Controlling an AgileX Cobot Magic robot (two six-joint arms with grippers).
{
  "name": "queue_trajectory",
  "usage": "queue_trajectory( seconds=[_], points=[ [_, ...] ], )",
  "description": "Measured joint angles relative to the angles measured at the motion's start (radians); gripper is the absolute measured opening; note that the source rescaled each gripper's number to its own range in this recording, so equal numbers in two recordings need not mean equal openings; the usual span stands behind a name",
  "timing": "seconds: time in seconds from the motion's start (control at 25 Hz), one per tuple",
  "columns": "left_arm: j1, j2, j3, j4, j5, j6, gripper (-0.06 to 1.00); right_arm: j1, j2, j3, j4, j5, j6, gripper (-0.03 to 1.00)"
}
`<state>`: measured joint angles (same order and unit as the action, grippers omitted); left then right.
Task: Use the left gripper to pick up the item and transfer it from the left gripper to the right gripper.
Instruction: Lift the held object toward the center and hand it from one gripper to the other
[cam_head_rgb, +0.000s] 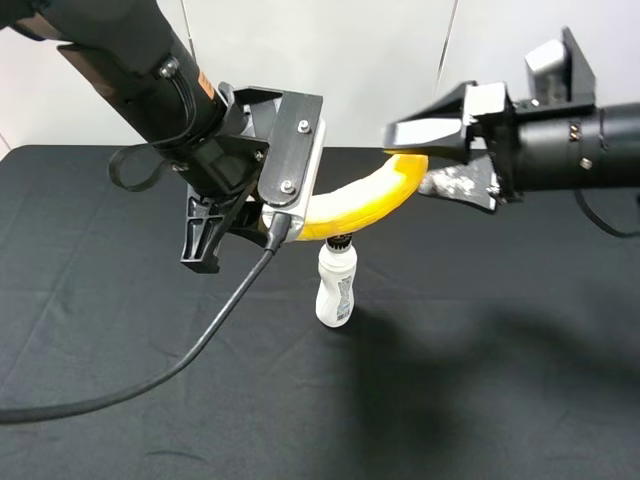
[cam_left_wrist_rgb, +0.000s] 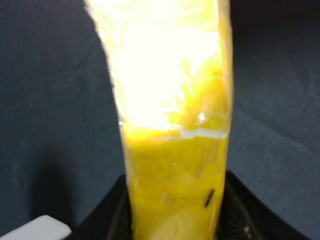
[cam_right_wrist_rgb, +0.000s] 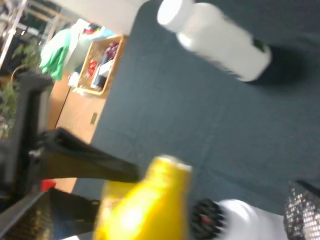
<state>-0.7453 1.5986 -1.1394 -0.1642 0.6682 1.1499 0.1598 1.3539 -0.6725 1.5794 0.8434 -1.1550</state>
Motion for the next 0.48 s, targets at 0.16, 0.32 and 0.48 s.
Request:
queue_trajectory(
  seconds=[0.16,0.32,0.48],
  points=[
    [0.000,0.000,0.000,0.000,0.000,0.000,0.00,0.049,0.003,-0.010,0.008,-0.037,0.000,1.00],
    [0.000,0.000,0.000,0.000,0.000,0.000,0.00,0.053,0.003,-0.010,0.008,-0.071,0.001,1.00],
    [0.000,0.000,0.000,0.000,0.000,0.000,0.00,0.053,0.003,-0.010,0.002,-0.074,0.001,0.80]
  ],
)
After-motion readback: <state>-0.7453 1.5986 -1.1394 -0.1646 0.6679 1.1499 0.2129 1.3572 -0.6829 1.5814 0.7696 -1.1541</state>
